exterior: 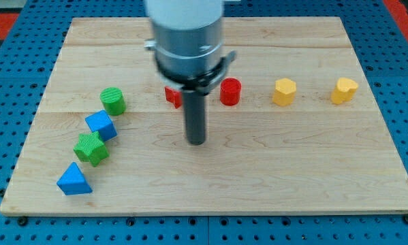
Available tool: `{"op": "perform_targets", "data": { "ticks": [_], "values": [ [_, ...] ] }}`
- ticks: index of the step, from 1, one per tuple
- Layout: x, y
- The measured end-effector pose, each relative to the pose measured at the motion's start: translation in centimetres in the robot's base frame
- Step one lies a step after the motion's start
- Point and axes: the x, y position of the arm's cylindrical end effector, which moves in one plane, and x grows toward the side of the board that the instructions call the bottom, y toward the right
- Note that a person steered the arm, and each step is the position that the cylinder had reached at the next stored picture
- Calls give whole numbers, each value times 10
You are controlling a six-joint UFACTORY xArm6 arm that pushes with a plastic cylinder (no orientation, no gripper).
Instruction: Push your arm to the right edge of the board
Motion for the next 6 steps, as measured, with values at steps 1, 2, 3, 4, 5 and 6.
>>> {"op": "perform_targets", "data": {
  "ticks": [1, 2, 3, 4, 5, 6],
  "values": [
    [-21, 56],
    [-54, 109],
    [-56, 113],
    [-56, 123],
    [-22, 185],
    [-14, 235]
  ]
}}
